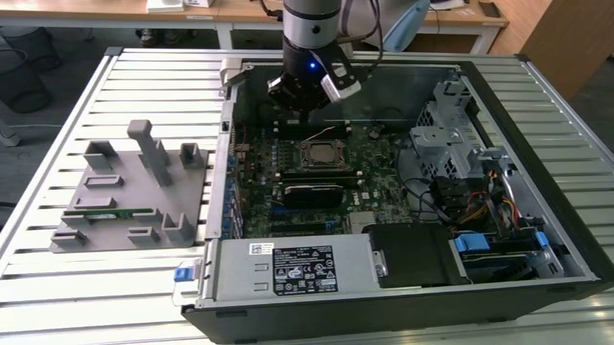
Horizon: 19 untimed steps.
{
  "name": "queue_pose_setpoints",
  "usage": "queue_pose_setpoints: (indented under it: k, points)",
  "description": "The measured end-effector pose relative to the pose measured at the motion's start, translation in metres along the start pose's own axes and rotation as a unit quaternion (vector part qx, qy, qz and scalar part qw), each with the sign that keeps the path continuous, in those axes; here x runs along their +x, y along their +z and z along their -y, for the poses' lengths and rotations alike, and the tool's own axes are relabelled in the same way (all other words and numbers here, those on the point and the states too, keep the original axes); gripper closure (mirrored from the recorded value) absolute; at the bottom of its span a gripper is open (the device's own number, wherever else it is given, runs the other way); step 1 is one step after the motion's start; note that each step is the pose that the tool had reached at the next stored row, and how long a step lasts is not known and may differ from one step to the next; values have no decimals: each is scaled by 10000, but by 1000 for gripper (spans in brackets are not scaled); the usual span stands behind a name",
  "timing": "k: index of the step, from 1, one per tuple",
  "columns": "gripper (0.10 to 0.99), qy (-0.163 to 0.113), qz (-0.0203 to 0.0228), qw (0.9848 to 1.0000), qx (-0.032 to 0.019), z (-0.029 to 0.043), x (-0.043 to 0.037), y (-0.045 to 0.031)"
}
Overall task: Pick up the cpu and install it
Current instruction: 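Install the first cpu locking lever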
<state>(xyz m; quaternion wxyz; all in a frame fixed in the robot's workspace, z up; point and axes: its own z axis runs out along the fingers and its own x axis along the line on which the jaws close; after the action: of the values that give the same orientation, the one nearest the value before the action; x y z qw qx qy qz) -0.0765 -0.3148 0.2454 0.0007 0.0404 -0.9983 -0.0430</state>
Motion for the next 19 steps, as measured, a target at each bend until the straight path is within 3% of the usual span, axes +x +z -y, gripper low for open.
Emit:
queue_pose_setpoints:
  k: [3,9,19]
  points:
    - [980,31,22,10000,1,17,-5,46]
    - [980,71,25,10000,1,30,-104,142]
    - [980,74,25,10000,1,0,-233,166]
